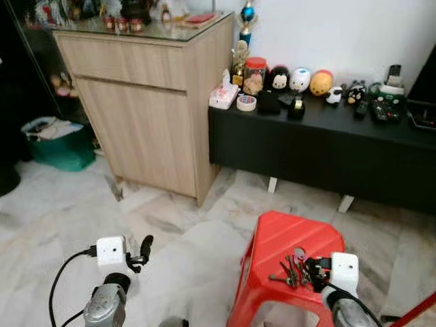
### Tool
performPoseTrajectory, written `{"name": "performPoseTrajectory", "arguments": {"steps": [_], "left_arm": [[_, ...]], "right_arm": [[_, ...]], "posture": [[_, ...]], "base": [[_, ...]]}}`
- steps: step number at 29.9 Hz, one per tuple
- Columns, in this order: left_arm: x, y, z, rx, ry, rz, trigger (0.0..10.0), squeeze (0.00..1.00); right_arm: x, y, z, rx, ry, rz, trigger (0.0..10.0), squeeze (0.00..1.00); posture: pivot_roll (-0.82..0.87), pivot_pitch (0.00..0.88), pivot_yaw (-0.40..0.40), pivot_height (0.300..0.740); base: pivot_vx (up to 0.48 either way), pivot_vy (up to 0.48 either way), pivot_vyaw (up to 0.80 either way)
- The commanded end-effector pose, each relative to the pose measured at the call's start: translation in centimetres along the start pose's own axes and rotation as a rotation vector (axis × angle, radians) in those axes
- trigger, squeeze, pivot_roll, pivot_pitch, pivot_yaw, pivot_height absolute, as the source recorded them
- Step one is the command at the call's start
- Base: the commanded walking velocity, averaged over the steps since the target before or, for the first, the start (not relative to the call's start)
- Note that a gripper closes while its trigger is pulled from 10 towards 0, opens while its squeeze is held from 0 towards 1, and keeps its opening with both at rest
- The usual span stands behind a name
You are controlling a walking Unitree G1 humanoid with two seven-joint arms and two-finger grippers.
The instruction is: Hang keys on a hook
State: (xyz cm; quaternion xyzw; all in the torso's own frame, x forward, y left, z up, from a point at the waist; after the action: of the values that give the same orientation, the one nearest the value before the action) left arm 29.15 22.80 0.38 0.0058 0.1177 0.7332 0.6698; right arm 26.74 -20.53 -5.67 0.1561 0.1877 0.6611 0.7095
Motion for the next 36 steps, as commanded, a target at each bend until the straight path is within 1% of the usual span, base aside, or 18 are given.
{"name": "performPoseTrajectory", "arguments": {"steps": [1,10,18,31,34,36], "left_arm": [[0.28,0.05,0.11,-0.001,0.0,0.003,10.0,0.0],[0.17,0.12,-0.11,0.007,0.008,0.006,10.0,0.0],[-0.12,-0.06,-0.06,0.006,0.015,-0.002,10.0,0.0],[-0.24,-0.13,-0.13,0.009,0.009,-0.006,10.0,0.0],[-0.34,-0.1,-0.26,0.012,0.01,-0.007,10.0,0.0],[-0.37,0.01,-0.51,0.021,0.007,-0.007,10.0,0.0]], "right_arm": [[-0.04,-0.09,0.18,-0.002,0.005,0.004,10.0,0.0],[0.22,-0.27,0.37,0.001,0.012,0.023,10.0,0.0],[0.3,-0.47,0.69,-0.002,0.011,0.028,10.0,0.0],[0.69,-0.37,0.38,0.009,0.014,0.048,10.0,0.0],[0.72,-0.39,0.41,0.009,0.013,0.05,10.0,0.0],[0.88,-0.34,-0.21,0.049,0.035,0.064,10.0,0.0]], "posture": [[0.03,0.0,-0.039,0.645],[0.03,0.0,-0.046,0.645],[0.03,0.0,-0.048,0.645],[0.03,0.0,-0.047,0.645],[0.03,0.0,-0.047,0.645],[0.03,0.0,-0.047,0.645]], "base": [[0.0,0.0,0.0],[0.0,0.0,0.0],[0.283,0.0,0.0],[0.329,0.0,0.0],[0.0,0.0,0.0],[0.0,0.0,0.0]]}}
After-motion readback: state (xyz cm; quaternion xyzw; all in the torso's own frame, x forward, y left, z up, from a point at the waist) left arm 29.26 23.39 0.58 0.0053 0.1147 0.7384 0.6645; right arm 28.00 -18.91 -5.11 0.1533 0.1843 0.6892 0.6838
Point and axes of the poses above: a point about 5 cm out from each wrist's last joint towards the gripper, its own y axis pointing back from the gripper into the wrist, its own z axis along the axis of the wrist's last joint, x = y × z, the point moved 4 cm from there along -y, pointing out of the wrist towards the gripper, and after that the axes turned 5 degrees about y, right-handed, at the moved point
